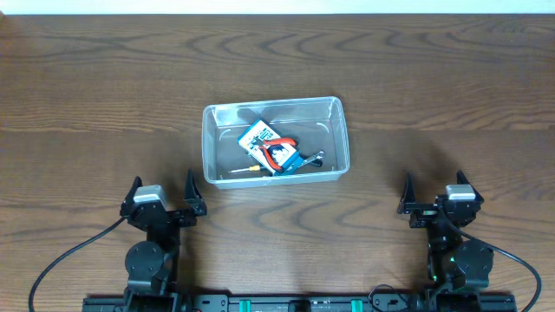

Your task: Pack container

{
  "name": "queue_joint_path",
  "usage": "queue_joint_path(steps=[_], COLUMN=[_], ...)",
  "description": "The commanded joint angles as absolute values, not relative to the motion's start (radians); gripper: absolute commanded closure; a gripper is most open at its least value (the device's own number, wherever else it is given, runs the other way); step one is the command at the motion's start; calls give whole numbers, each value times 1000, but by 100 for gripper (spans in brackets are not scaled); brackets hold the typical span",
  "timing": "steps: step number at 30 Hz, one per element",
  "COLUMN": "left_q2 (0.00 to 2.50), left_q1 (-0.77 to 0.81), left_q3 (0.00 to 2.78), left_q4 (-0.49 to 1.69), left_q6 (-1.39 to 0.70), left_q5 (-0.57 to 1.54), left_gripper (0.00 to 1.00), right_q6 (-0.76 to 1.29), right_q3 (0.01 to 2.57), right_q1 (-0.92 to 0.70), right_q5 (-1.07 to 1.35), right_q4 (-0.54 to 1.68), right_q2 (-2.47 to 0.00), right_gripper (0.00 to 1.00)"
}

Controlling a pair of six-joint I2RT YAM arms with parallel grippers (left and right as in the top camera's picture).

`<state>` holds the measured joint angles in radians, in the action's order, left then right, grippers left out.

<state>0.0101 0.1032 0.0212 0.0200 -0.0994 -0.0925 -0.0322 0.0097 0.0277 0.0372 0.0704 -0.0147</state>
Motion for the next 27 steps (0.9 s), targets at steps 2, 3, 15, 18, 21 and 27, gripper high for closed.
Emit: queue_joint_path(steps=[2,3,15,18,21,27], left_q2=[2,2,2,2,5,5], left_q1=[108,108,108,108,108,108], left_q3=[4,4,4,4,4,4], left_q4=[73,73,63,63,61,60], left_q6=[-86,-86,119,108,108,108], left_q5=[-51,-50,131,131,131,131], left_gripper=[2,2,2,2,2,2], right_q6=[-15,-15,-15,-15,-15,-15], right_q3=[6,6,6,6,6,6], right_q1=[38,38,38,38,38,38], right_q5=[34,34,34,34,34,34], right_q4=[72,72,72,71,71,71], right_q2=[-6,-6,-6,-6,-6,-7], right_gripper=[1,1,1,1,1,1])
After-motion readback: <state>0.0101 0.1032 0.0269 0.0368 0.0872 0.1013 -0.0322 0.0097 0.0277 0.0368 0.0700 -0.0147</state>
